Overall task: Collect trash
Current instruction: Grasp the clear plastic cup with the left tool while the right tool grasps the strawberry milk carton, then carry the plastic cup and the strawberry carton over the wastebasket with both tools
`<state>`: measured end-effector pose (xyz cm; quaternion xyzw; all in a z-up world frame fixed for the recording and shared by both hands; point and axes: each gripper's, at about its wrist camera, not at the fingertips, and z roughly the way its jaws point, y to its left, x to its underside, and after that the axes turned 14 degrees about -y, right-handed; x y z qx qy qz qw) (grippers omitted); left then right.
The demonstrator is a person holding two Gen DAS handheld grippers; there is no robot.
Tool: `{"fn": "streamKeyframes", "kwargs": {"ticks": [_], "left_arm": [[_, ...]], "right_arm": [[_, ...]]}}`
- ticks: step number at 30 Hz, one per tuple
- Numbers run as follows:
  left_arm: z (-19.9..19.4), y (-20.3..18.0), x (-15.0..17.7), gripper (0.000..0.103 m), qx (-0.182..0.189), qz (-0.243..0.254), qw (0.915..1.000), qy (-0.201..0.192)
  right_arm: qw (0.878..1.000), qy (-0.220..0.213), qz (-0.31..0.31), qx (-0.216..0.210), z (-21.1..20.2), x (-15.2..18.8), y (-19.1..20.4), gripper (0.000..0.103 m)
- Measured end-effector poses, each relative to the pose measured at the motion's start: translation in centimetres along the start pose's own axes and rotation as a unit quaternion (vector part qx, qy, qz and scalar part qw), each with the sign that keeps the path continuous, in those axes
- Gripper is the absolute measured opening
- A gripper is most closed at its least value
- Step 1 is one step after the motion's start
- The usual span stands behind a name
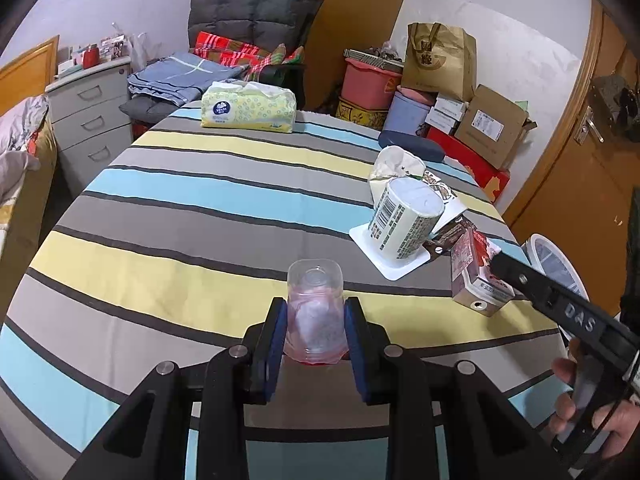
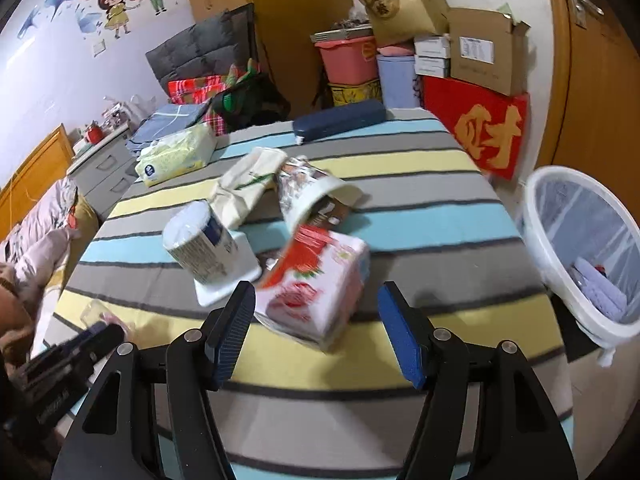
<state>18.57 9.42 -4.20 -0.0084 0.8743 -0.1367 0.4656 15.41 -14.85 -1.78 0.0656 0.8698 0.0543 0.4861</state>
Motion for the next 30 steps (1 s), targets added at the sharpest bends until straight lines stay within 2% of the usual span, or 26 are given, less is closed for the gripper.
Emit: {"fn": "streamKeyframes", "kwargs": {"ticks": [5,14,20,30], "left_arm": [[0.5,0.1,-0.3,0.030,0.001,0.001,1.0000,0.004],[1.6,0.0,-0.6,0.030,0.007,0.007,0.9998,0.016],[2.3,-0.5,-0.6,0.030,0.013,0.009,0.9996,0.023],[2.3,-1.9,-0.6,0.030,0.022,0.014,0.9994,0.024]], "right_arm": [[0.999,0.028,-0.004,0.023,1.9,-0.3,0.5,0.065],[0.996,0.043,-0.026,0.079,2.7,0.2,0.0,0.066],[0.996,0.048,-0.004,0.078,2.8,0.6,-1.5,0.066],[0.998,0.040,0.013,0.046,1.8,0.8,-2.3,0.061]]}}
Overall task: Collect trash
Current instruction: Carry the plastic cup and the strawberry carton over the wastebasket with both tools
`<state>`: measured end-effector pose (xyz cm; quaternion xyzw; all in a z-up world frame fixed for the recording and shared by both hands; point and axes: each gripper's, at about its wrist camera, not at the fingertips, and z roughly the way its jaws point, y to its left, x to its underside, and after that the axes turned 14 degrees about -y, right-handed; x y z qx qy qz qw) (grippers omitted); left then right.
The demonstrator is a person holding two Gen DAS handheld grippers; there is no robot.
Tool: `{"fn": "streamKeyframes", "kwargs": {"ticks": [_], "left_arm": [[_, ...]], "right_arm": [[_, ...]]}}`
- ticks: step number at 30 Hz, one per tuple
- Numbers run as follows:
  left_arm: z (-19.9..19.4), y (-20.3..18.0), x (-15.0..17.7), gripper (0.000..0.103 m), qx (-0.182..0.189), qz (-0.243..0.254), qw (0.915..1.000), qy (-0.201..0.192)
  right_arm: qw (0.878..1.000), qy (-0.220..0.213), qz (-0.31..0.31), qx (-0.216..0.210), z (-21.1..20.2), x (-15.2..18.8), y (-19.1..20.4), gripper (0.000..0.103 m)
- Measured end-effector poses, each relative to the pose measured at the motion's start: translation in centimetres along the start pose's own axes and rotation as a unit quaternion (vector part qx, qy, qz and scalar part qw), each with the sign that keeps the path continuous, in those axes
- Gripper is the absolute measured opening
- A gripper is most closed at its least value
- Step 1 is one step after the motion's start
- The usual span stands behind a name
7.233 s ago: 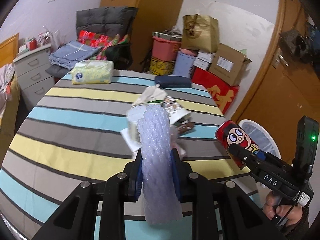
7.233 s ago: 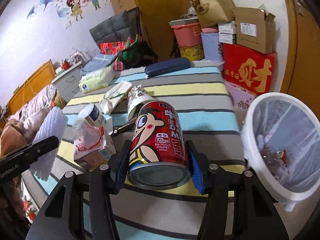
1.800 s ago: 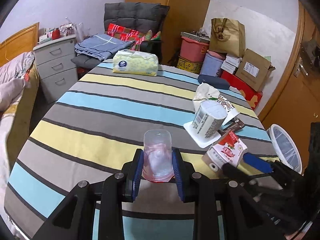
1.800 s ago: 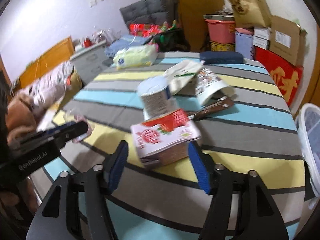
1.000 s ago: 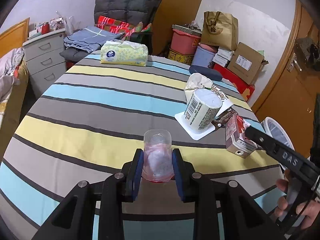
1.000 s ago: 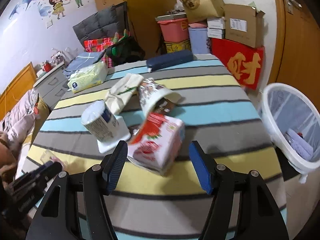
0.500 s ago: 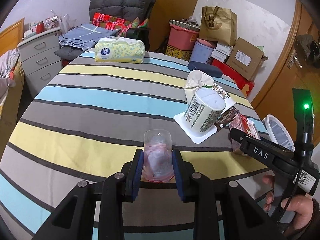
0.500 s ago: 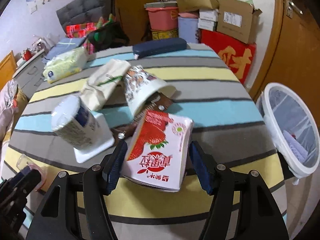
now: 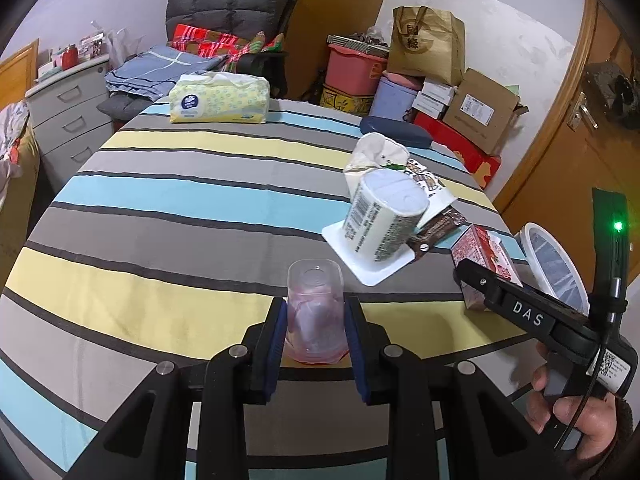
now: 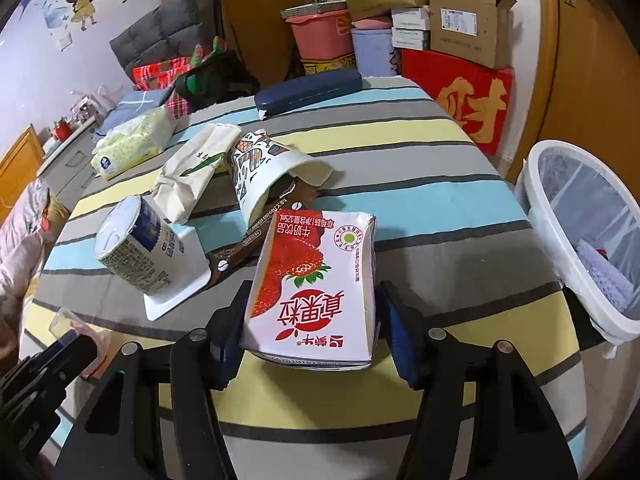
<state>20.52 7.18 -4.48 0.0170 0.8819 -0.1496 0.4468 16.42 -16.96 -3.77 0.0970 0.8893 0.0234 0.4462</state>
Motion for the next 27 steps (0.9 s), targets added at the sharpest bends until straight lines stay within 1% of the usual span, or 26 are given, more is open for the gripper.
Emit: {"fn": "streamKeyframes", "kwargs": {"ticks": [7,12,27], "left_arm": [[-0.4,-1.7,-0.3,0.030,0.009,0.010,0.9999,-0.004],[-0.9,-3.9,-0.6,0.030,0.022,0.024,0.9994,-0.011],[-1.3,-12.6,-1.5,0.030,0.076,0.072,0.9943,-0.023]], "right_arm": [[1.000,-0.012,-0.001,-0.021,-0.9,-0.3,-0.6,0.061],[0.999,-0.023,0.004,-0.030,-1.9,-0.6,-1.8,0.061],[0.998,-0.061,0.019,-0.015,-4.7,-1.9,-6.7,0.061]]}}
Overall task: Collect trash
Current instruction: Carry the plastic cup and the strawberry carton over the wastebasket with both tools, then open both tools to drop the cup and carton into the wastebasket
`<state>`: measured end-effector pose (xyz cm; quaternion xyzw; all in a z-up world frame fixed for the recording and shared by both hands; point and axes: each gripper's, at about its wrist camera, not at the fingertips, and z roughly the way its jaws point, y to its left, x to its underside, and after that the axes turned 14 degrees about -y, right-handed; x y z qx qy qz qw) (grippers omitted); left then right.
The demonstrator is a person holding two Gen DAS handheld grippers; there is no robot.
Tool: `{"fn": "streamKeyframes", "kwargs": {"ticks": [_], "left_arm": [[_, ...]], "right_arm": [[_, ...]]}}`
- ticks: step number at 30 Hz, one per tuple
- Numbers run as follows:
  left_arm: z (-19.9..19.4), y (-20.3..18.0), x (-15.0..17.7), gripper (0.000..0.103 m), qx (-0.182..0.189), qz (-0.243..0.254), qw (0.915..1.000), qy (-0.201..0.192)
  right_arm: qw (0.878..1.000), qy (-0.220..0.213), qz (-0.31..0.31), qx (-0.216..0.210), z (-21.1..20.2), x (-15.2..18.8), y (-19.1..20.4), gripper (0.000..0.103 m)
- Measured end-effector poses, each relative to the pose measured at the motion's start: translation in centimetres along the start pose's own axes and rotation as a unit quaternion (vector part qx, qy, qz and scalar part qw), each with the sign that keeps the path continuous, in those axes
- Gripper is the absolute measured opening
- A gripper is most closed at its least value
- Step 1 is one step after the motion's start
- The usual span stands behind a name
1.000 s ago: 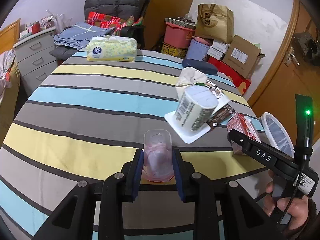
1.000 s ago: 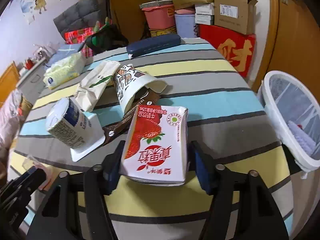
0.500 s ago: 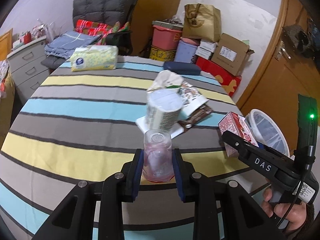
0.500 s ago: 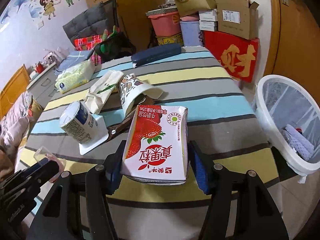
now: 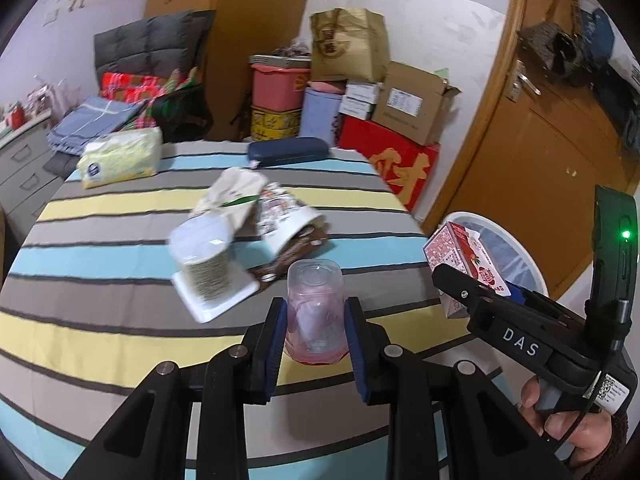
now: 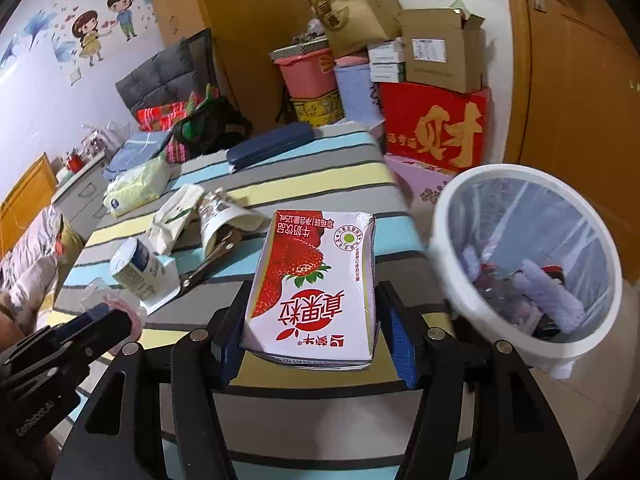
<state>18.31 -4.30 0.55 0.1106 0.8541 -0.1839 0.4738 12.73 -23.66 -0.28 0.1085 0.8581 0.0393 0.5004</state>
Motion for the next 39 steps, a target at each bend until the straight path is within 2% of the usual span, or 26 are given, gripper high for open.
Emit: {"fn": "streamKeyframes", "kwargs": {"ticks": [11,26,32,39], "left_arm": [[2.4,-7.5,-1.4,0.030,0.054,0.041,0.9977,0.002],[6.9,-17.7,-2.1,0.030,0.128,0.088,0.9877,0.021],[9.1,-20.5,-1.3,0.030,0.137,0.108,0.9839,0.038],[11.3,-22.0,-0.9,0.030,0.141,0.109,0.9826,0.052]], "right_arm": [[0.999,-0.013,0.006,0.033,-1.5,-1.3,-5.4,0.061],[0.995,-0.027,0.024,0.088,-3.0,-2.7,-13.2,0.061],[0.995,-0.015,0.026,0.099,-2.5,-2.6,-15.5,0.061],[0.994,0.008,0.021,0.106,-1.5,-2.2,-17.4,0.061]]}}
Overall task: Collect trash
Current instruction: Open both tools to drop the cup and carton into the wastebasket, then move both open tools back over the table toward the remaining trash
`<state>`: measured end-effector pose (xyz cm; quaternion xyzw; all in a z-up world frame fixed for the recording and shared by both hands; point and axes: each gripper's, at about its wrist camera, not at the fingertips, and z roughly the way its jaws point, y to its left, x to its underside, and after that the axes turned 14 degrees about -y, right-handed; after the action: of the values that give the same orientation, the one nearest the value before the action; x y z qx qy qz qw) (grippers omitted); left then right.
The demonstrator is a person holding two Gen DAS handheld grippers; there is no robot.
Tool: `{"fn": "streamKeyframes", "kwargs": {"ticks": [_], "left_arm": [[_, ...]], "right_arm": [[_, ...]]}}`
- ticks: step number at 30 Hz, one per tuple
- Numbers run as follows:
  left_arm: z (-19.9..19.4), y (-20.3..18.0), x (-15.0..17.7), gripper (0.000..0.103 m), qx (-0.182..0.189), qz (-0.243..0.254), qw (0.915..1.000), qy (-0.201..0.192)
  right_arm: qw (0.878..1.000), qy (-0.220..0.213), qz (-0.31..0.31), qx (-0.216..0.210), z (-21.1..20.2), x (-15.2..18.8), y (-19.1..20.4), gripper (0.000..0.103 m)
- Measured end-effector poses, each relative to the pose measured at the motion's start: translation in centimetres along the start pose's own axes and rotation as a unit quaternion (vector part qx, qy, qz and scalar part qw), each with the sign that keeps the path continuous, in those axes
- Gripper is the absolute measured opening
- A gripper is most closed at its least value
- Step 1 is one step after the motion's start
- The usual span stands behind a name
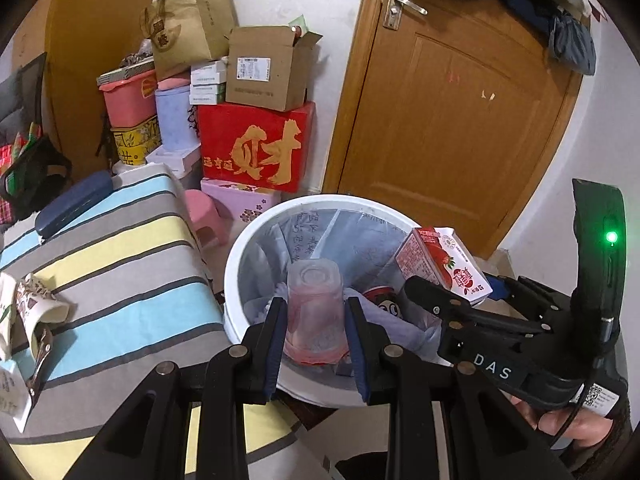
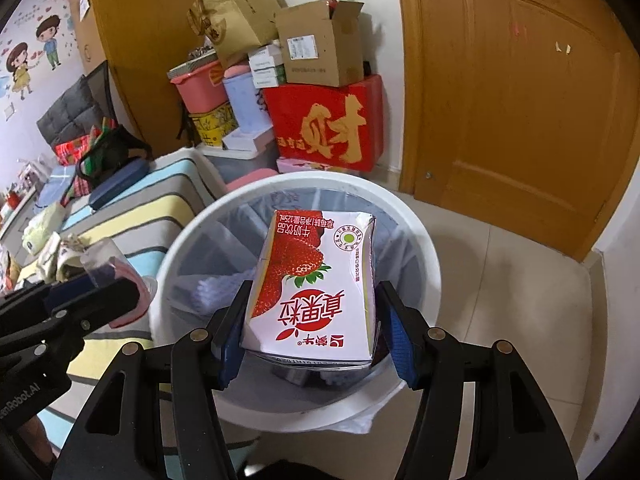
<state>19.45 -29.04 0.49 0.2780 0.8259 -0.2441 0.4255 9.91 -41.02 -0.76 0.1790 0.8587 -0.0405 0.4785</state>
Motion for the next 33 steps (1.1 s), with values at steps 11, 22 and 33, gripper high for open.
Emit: {"fn": "streamKeyframes", "kwargs": {"ticks": [11,22,33], "left_arm": [[0.9,0.6,0.0,0.053,-0.004,-0.017,0.9999,0.000],[-0.7,1.3,0.0,0.055,-0.016,-0.018,0.9997,-0.010],[-3.4,1.8,-0.1,0.055,-0.026,-0.020,0.9991,-0.027]], "right_arm": [[1.000,0.014,-0.004,0.001,1.0,0.4,-0.8,0.062],[1.000,0.006,-0.005,0.004,0.6,-0.1,-0.5,0.065],[1.000,-0.018,0.005,0.002,-0.8,-0.2,0.1,0.065]]}}
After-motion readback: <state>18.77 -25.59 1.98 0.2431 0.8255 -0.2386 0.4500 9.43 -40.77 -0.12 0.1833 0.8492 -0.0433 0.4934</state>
